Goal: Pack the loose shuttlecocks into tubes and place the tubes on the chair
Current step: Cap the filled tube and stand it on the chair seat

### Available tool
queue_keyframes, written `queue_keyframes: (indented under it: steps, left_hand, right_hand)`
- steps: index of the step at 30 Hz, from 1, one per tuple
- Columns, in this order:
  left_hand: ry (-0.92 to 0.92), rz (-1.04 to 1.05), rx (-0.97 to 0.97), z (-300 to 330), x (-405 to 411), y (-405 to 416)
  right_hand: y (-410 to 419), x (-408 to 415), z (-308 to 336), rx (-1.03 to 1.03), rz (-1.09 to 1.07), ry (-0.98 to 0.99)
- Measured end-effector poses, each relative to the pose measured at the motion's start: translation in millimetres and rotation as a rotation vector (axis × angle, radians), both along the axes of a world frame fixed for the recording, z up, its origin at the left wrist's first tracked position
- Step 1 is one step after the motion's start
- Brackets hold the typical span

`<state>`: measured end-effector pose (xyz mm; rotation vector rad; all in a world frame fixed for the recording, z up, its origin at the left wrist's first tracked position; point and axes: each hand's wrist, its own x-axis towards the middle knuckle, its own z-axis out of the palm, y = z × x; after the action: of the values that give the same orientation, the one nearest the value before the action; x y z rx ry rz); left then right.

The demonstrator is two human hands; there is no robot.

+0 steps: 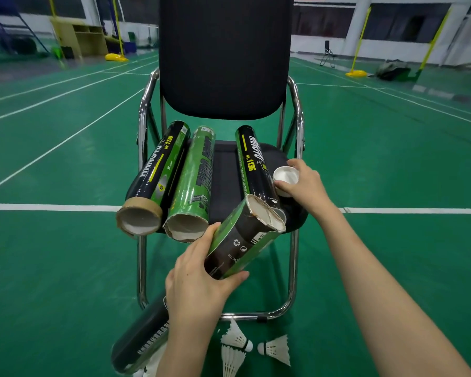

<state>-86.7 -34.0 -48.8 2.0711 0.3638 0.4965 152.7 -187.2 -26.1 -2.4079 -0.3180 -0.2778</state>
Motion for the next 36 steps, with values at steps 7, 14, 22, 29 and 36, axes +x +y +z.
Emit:
queue_keyframes:
  steps: [7,14,22,29,36]
  left_hand:
    - [-0.020,0.008,-0.026,-0.2,-0.8,0.0]
    - [-0.045,0.017,-0.064,0.1,-4.9,1.2]
    - [-0.021,0.037,-0.027,0.8,-24.7,-6.1]
    - [-0.065,-0.024,-0.076,-4.4,-52.3,-11.2]
    - [-0.076,-0.054,-0.119,-7.8,-69.4,-10.1]
  right_hand:
    - [-2.4,-6.5,8.9,0.041,0.019,-0.031]
    - [-0.7,-70.7,50.9,0.297,0.132,-0.080]
    - [9.9,-170.2,73.0,0.347,0.480,0.200]
    - [6.3,-204.0,62.0,0.326,0.468,0.256]
    - [7.7,-235.5,64.9,0.201,0.564,0.278]
